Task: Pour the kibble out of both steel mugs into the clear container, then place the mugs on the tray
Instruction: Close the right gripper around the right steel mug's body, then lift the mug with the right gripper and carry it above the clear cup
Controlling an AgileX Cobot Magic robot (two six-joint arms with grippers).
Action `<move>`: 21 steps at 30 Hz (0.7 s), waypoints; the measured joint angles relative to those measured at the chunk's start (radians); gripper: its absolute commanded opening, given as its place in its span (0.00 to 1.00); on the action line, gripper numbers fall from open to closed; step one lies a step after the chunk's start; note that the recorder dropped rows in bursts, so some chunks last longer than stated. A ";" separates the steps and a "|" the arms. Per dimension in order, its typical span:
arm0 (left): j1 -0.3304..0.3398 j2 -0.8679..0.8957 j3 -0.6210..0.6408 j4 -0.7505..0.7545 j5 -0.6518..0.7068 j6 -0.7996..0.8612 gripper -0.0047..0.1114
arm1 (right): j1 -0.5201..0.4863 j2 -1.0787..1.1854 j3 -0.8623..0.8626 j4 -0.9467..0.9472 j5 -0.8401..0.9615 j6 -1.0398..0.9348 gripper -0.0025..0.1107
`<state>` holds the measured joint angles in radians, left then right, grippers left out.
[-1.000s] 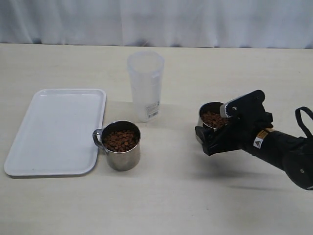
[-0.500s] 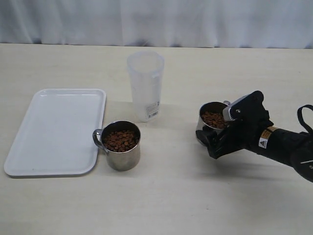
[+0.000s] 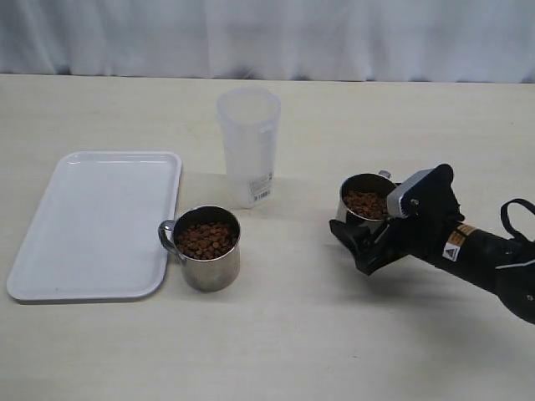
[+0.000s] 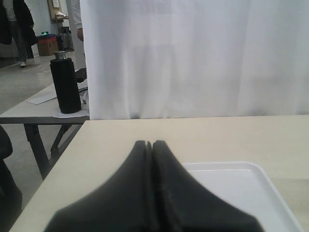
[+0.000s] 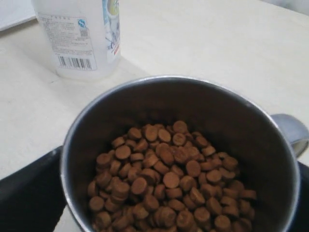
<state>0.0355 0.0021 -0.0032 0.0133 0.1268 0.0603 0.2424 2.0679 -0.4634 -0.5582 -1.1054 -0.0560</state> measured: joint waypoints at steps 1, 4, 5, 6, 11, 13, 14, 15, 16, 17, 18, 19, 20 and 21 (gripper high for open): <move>0.000 0.000 0.000 0.000 0.000 0.000 0.04 | 0.000 0.009 0.000 0.000 -0.020 0.000 0.98; 0.000 0.000 0.000 0.000 0.000 0.000 0.04 | 0.000 0.030 0.000 0.000 -0.069 -0.012 0.98; 0.000 0.000 0.000 0.000 0.000 0.000 0.04 | 0.000 0.031 0.000 0.000 -0.076 -0.016 0.98; 0.000 0.000 0.000 0.000 0.000 0.000 0.04 | 0.000 0.032 0.000 0.002 -0.079 -0.018 0.98; 0.000 0.000 0.000 0.000 0.000 0.000 0.04 | 0.000 0.041 0.000 0.052 -0.094 -0.022 0.98; 0.000 0.000 0.000 0.000 0.000 0.000 0.04 | 0.000 0.051 0.000 0.071 -0.100 -0.022 0.95; 0.000 0.000 0.000 0.000 0.000 0.000 0.04 | 0.000 0.051 0.000 0.071 -0.101 -0.022 0.92; 0.000 0.000 0.000 0.000 0.000 0.000 0.04 | 0.000 0.054 0.000 0.071 -0.101 -0.022 0.89; 0.000 0.000 0.000 0.000 0.000 0.000 0.04 | 0.000 0.056 0.000 0.071 -0.101 -0.022 0.86; 0.000 0.000 0.000 0.000 0.000 0.000 0.04 | 0.000 0.056 0.000 0.071 -0.101 -0.021 0.81; 0.000 0.000 0.000 0.000 0.000 0.000 0.04 | 0.000 0.056 0.000 0.071 -0.101 -0.021 0.77; 0.000 0.000 0.000 0.000 0.000 0.000 0.04 | 0.000 0.056 0.000 0.071 -0.101 -0.021 0.66; 0.000 0.000 0.000 0.000 0.000 0.000 0.04 | 0.000 0.056 0.000 0.071 -0.102 -0.021 0.61; 0.000 0.000 0.000 0.000 0.000 0.000 0.04 | 0.000 0.058 0.000 0.071 -0.102 -0.021 0.49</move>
<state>0.0355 0.0021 -0.0032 0.0133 0.1268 0.0603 0.2424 2.1256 -0.4634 -0.4875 -1.2073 -0.0766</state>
